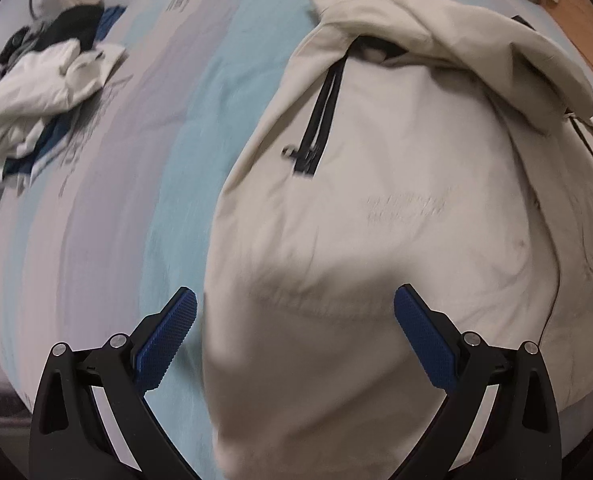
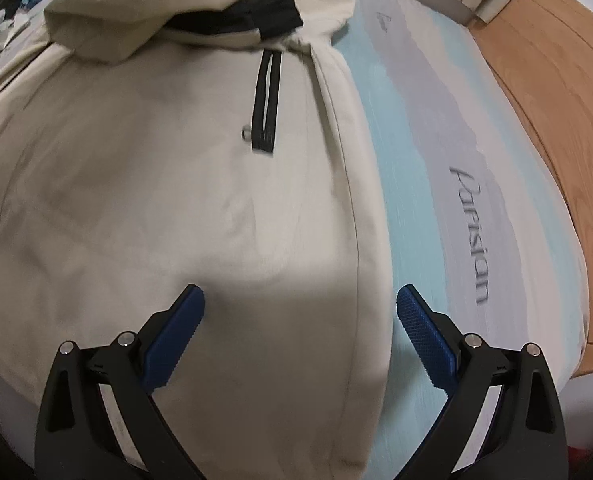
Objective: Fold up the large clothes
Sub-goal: 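Lay the hood down onto the jacket body and open both tools, then move both tools to the jacket hem and close on it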
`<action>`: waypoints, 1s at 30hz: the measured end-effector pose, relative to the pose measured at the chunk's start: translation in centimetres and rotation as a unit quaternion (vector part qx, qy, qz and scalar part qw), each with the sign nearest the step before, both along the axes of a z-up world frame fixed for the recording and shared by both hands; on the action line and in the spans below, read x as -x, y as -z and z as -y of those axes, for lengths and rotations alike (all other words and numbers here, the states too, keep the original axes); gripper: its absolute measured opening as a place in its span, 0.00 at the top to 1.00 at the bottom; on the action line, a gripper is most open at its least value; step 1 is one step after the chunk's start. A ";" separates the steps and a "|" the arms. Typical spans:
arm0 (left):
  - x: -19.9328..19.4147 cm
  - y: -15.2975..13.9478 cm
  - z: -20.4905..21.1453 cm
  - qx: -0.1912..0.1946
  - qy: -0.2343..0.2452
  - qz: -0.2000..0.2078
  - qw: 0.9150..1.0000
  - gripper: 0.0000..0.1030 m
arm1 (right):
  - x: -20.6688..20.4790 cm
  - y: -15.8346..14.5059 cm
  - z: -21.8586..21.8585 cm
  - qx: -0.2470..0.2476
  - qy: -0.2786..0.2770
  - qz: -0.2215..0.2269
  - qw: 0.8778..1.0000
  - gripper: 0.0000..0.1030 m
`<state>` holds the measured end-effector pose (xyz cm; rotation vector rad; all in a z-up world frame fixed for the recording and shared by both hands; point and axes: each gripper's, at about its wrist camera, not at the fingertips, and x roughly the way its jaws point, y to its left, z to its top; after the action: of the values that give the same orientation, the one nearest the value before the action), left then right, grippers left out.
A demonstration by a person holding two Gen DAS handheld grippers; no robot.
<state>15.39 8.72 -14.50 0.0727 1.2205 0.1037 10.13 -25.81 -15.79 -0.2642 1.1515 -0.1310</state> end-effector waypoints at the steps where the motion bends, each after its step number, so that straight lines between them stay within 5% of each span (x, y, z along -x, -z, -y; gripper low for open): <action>1: 0.3 0.1 -0.1 -0.001 0.000 -0.004 1.000 0.06 | 0.5 0.1 0.1 0.001 -0.001 -0.003 1.000 0.10; 15: 5.5 1.1 -1.2 0.036 0.020 -0.066 0.997 0.08 | 4.3 1.4 1.9 -0.061 0.008 -0.064 0.996 0.10; 25: 6.3 1.7 -0.6 0.047 0.029 -0.080 0.995 0.25 | 6.4 1.5 5.1 -0.112 0.036 -0.100 0.988 0.12; 30: 6.3 1.5 -1.0 0.048 0.023 -0.082 0.995 0.40 | 6.4 1.4 6.8 -0.147 0.051 -0.117 0.981 0.38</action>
<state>9.05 9.77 -16.02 0.0246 1.3846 -0.0011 3.72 -32.57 -17.19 0.0432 1.4004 -0.0193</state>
